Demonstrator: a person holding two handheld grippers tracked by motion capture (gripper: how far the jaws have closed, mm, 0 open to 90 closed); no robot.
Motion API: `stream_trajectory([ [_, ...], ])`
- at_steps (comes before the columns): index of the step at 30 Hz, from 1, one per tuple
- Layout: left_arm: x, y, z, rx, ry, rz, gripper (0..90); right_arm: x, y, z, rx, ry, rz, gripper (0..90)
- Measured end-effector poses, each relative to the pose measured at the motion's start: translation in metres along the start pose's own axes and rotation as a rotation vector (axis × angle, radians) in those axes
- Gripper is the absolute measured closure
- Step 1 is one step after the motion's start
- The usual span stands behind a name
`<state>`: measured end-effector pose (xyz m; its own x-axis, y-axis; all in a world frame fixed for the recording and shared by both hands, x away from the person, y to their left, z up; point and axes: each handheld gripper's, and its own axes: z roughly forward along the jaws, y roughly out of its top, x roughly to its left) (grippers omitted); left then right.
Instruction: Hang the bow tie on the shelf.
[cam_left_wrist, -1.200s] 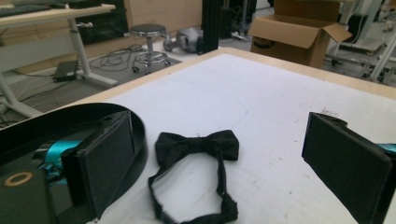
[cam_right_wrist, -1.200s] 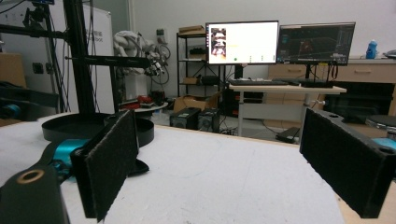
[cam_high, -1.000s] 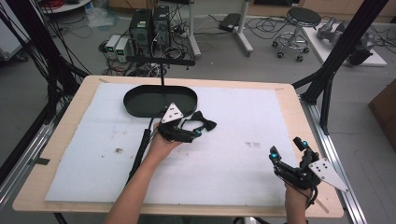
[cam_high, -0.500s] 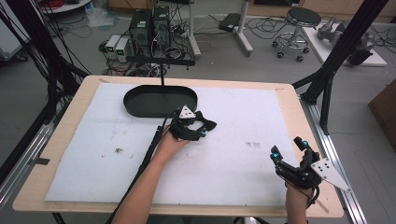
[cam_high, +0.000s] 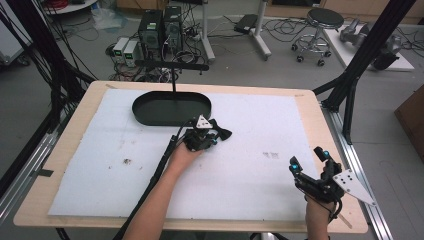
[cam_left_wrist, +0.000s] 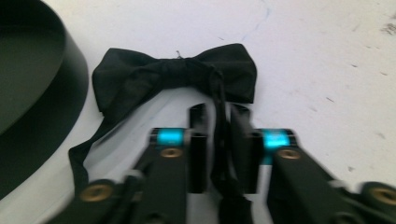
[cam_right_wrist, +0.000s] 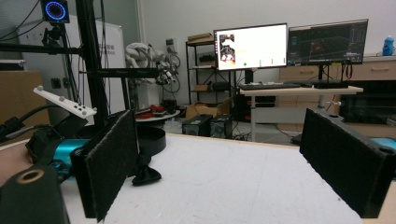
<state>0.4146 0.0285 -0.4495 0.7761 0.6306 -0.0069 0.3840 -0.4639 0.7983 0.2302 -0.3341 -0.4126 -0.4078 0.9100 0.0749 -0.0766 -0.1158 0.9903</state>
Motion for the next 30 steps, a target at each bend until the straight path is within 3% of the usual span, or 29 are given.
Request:
stream_trajectory([
  [5, -0.003, 0.000, 0.000, 0.001, 0.017, 0.027, 88.0, 0.001, 0.000, 0.000, 0.003, 0.000, 0.001, 10.8],
  [10, -0.007, 0.001, -0.006, -0.069, 0.038, 0.072, 88.1, 0.001, 0.000, 0.000, 0.003, 0.000, 0.000, 10.8],
  [13, -0.010, 0.006, -0.014, -0.133, 0.046, 0.114, 88.2, 0.000, -0.001, 0.000, 0.003, 0.001, -0.001, 10.8],
  [14, -0.012, 0.009, -0.021, -0.174, 0.050, 0.141, 88.2, 0.001, -0.001, 0.000, 0.005, -0.001, 0.002, 10.8],
  [17, -0.013, 0.015, -0.032, -0.247, 0.060, 0.157, 88.2, 0.001, -0.001, 0.001, 0.005, 0.003, -0.004, 10.8],
  [19, -0.013, 0.016, -0.036, -0.270, 0.066, 0.163, 88.2, 0.002, -0.001, 0.001, 0.006, 0.000, 0.000, 10.8],
  [21, -0.012, 0.019, -0.044, -0.325, 0.074, 0.166, 88.2, 0.002, -0.001, 0.001, 0.007, 0.003, -0.004, 10.8],
  [22, -0.011, 0.022, -0.051, -0.376, 0.082, 0.164, 88.2, 0.002, -0.001, 0.001, 0.011, 0.002, -0.004, 10.8],
  [23, -0.011, 0.022, -0.051, -0.376, 0.082, 0.164, 88.2, 0.002, -0.001, 0.001, 0.010, 0.003, -0.004, 10.8],
  [24, -0.010, 0.024, -0.058, -0.428, 0.090, 0.157, 88.2, 0.002, -0.001, 0.002, 0.011, 0.002, -0.006, 10.8],
  [30, 0.000, 0.028, -0.072, -0.512, 0.100, 0.139, 88.2, 0.003, -0.002, 0.002, 0.014, 0.002, -0.006, 10.8],
])
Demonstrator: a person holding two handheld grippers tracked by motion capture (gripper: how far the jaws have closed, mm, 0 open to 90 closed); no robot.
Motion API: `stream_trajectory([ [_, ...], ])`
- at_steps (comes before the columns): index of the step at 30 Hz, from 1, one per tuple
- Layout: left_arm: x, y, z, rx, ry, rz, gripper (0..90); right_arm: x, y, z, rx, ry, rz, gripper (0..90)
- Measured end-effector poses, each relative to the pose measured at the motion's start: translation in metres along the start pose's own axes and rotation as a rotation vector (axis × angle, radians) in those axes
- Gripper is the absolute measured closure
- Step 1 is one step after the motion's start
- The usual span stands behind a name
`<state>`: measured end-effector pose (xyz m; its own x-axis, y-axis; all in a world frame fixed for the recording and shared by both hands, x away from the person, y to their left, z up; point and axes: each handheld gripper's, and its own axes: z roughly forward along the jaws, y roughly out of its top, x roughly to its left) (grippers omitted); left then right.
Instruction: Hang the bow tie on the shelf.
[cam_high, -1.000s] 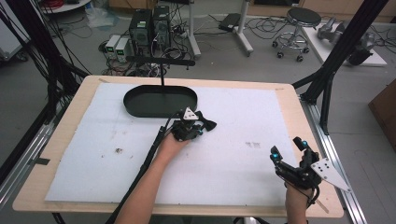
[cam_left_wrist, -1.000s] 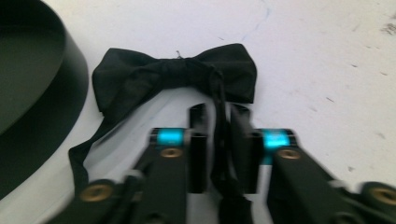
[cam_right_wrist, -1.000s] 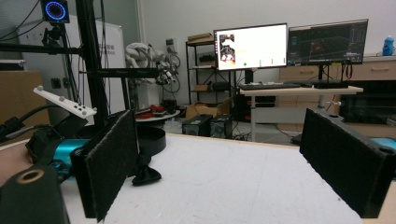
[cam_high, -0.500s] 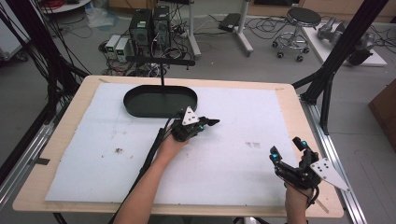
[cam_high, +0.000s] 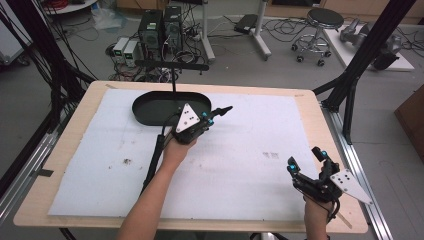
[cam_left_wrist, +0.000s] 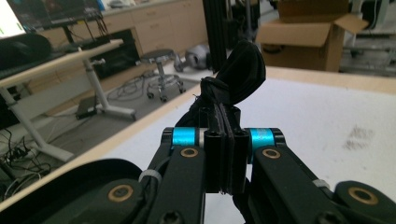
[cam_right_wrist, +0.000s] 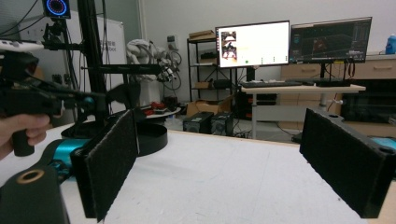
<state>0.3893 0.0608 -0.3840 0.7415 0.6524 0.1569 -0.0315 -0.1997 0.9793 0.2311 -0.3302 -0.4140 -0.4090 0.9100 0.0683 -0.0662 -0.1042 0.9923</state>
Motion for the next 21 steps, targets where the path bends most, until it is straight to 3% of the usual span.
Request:
stream_trajectory([
  [4, 0.011, 0.010, -0.002, -0.039, 0.017, -0.018, 88.2, 0.001, -0.001, 0.001, 0.007, 0.004, -0.002, 10.8],
  [13, 0.037, 0.047, 0.009, -0.092, 0.007, -0.062, 88.3, 0.002, -0.002, 0.002, 0.014, 0.001, -0.004, 10.8],
  [16, 0.041, 0.052, 0.012, -0.105, 0.006, -0.072, 88.3, 0.002, -0.003, 0.002, 0.018, 0.001, -0.007, 10.8],
  [21, 0.056, 0.058, 0.020, -0.171, -0.013, -0.112, 88.3, 0.001, -0.005, 0.003, 0.029, -0.003, -0.024, 10.8],
])
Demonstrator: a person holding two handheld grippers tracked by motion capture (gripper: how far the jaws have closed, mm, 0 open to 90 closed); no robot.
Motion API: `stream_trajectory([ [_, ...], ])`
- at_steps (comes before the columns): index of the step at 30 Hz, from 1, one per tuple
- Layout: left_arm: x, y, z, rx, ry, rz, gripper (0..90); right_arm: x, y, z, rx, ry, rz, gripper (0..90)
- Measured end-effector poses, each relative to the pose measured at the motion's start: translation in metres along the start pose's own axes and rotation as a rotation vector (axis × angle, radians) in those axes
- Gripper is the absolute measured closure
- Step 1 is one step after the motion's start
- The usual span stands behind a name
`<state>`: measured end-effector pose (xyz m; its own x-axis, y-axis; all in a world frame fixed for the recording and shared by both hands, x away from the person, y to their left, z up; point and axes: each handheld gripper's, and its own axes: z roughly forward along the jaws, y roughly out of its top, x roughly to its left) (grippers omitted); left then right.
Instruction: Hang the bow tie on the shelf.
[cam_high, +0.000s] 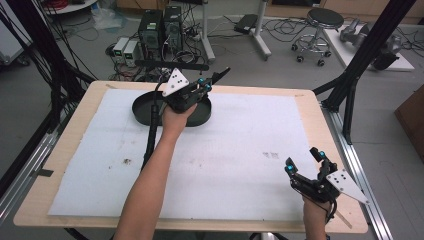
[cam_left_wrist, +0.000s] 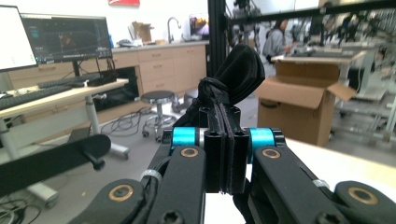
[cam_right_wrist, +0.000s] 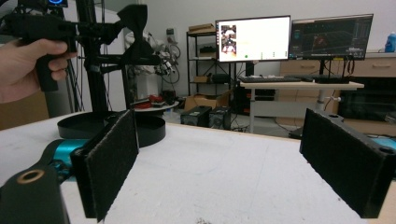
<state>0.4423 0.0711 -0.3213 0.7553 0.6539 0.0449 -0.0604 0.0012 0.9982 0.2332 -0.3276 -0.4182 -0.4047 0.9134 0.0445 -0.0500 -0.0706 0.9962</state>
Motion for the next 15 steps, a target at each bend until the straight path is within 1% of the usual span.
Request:
stream_trajectory([
  [4, 0.006, -0.003, 0.002, -0.027, 0.004, -0.025, 88.3, -0.001, -0.001, 0.001, 0.004, -0.001, -0.003, 10.8],
  [6, 0.011, -0.007, 0.003, -0.032, 0.002, -0.045, 88.3, -0.001, -0.002, 0.001, 0.009, -0.003, 0.000, 10.8],
  [7, 0.012, -0.008, 0.004, -0.034, 0.003, -0.048, 88.3, -0.002, -0.003, 0.001, 0.010, -0.004, -0.005, 10.8],
  [8, 0.016, -0.011, 0.004, -0.039, 0.004, -0.057, 88.3, -0.002, -0.004, 0.001, 0.014, -0.005, -0.007, 10.8],
  [9, 0.016, -0.011, 0.004, -0.039, 0.004, -0.057, 88.3, -0.002, -0.004, 0.001, 0.014, -0.005, -0.007, 10.8],
  [10, 0.022, -0.014, 0.005, -0.043, 0.007, -0.069, 88.3, -0.001, -0.004, 0.001, 0.011, -0.008, -0.014, 10.8],
  [11, 0.022, -0.014, 0.005, -0.043, 0.007, -0.069, 88.3, -0.001, -0.004, 0.001, 0.011, -0.008, -0.010, 10.8],
  [15, 0.031, -0.021, 0.007, -0.059, 0.010, -0.099, 88.3, -0.001, -0.004, 0.002, 0.017, -0.008, -0.021, 10.8],
])
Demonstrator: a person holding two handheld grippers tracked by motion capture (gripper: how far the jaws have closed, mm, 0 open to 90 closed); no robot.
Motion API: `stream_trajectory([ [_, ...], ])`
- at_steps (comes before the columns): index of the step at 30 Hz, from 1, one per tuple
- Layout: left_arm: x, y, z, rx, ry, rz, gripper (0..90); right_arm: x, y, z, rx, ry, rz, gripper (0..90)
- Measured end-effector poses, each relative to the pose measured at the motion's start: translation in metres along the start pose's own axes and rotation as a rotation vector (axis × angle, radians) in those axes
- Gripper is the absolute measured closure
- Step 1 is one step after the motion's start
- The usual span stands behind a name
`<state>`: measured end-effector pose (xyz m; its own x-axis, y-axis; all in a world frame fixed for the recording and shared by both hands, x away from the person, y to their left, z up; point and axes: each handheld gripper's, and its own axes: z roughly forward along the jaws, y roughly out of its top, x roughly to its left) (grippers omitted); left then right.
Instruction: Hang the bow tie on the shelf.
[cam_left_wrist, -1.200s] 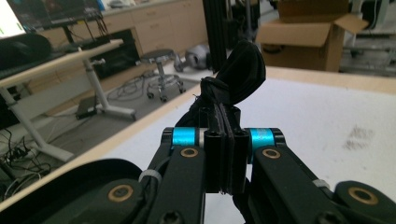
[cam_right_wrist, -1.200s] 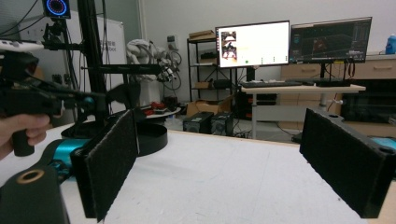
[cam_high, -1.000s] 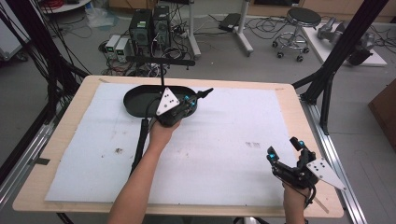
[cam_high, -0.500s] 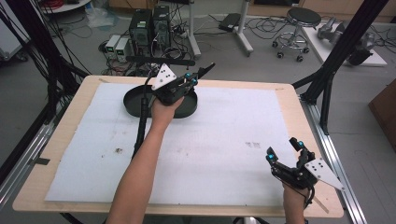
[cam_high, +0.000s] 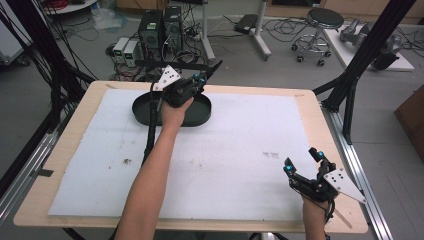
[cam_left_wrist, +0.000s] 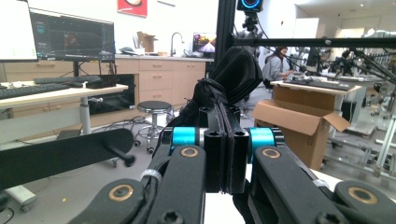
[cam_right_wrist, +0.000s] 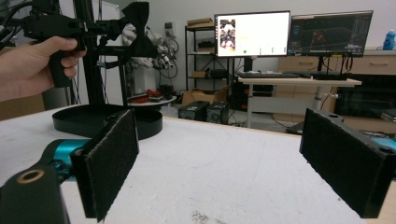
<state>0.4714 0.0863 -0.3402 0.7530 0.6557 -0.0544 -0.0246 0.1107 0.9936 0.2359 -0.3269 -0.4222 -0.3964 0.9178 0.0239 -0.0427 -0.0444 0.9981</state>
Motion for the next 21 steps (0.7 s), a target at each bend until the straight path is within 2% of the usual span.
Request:
stream_trajectory([
  [5, 0.013, -0.003, 0.000, 0.013, 0.014, -0.021, 88.3, 0.001, 0.000, 0.001, 0.002, 0.003, -0.002, 10.8],
  [7, 0.015, -0.002, 0.000, -0.003, 0.024, -0.026, 88.3, 0.001, -0.001, 0.002, 0.005, 0.008, -0.004, 10.8],
  [9, 0.016, 0.000, 0.001, -0.006, 0.033, -0.022, 88.3, 0.001, -0.001, 0.003, 0.006, 0.008, -0.008, 10.8],
  [12, 0.017, 0.001, 0.001, 0.011, 0.074, 0.009, 88.2, 0.002, -0.001, 0.003, 0.008, 0.012, -0.010, 10.8],
  [13, 0.017, 0.001, 0.001, 0.008, 0.084, 0.004, 88.2, 0.002, -0.001, 0.004, 0.006, 0.013, -0.008, 10.8],
  [17, 0.018, 0.001, 0.005, 0.014, 0.092, 0.001, 88.2, 0.003, -0.001, 0.003, 0.008, 0.015, -0.007, 10.8],
  [21, 0.017, 0.003, 0.009, 0.026, 0.096, 0.017, 88.2, 0.003, -0.001, 0.003, 0.007, 0.016, -0.005, 10.8],
])
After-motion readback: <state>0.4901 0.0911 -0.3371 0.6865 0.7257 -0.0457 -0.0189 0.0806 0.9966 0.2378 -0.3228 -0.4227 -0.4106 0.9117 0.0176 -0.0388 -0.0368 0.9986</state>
